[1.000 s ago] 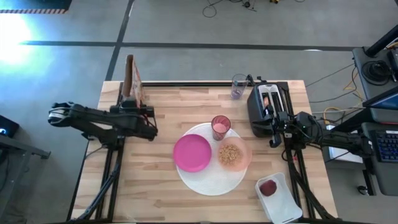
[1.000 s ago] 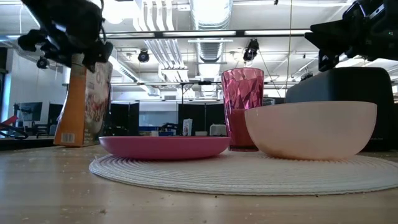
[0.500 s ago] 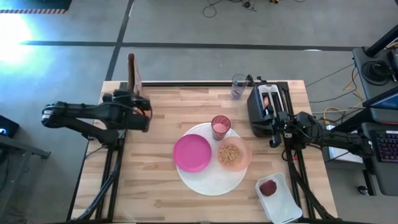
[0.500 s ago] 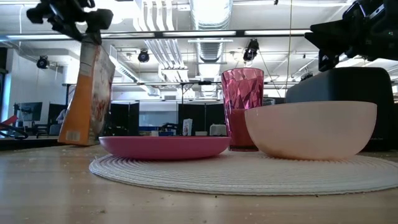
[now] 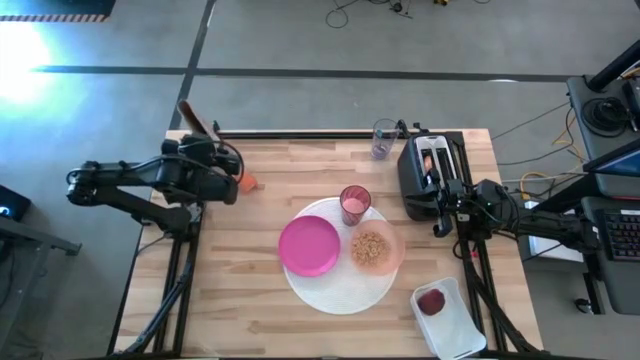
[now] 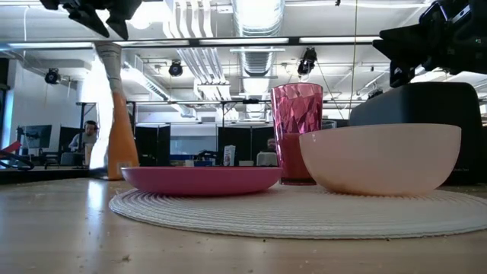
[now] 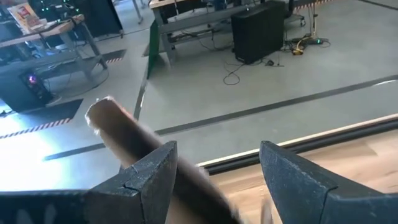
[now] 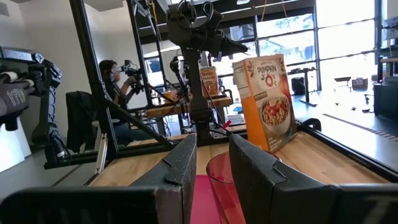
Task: Arrange a breakfast setting
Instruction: Adjust the cereal box
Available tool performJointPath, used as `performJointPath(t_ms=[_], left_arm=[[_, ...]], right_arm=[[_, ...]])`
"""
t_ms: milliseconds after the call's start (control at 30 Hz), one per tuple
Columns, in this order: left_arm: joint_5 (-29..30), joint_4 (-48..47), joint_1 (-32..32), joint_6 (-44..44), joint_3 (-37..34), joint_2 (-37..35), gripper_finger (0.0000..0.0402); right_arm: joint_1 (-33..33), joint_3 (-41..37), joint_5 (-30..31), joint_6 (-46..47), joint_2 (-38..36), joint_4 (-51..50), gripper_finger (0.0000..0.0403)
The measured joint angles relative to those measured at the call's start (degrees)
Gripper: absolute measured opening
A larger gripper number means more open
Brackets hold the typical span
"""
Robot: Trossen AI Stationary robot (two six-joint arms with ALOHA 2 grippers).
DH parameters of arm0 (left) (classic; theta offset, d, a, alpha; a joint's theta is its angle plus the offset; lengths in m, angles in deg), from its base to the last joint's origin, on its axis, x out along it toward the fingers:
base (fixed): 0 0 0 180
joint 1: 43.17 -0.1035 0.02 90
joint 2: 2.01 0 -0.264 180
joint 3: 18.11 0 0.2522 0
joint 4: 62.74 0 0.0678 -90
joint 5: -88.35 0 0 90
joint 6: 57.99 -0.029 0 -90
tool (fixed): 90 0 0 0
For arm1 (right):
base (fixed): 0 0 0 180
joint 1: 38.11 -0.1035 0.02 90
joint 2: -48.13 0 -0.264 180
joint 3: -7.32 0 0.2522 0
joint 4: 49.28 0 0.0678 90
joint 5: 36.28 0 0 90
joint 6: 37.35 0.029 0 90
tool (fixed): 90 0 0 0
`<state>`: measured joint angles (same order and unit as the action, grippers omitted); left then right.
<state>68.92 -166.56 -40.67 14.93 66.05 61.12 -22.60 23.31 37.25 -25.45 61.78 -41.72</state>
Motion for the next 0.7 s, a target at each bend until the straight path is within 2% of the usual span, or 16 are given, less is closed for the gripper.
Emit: performJointPath(t_ms=[367,500,700], left_arm=[[-0.13,1.68,0.74,-3.14,0.06,0.86,0.0213],[-0.09,6.09,2.04,-7.99,0.06,0.86,0.0213],[0.25,16.71,4.29,-19.78,0.04,1.28,0.0213]], right_arm=[[0.0,-0.02,-0.01,-0.03,0.0,0.0,0.0086],[0.0,-0.02,0.0,-0.02,0.0,-0.02,0.0086],[0.0,-0.02,-0.02,-0.01,0.0,-0.01,0.0086]])
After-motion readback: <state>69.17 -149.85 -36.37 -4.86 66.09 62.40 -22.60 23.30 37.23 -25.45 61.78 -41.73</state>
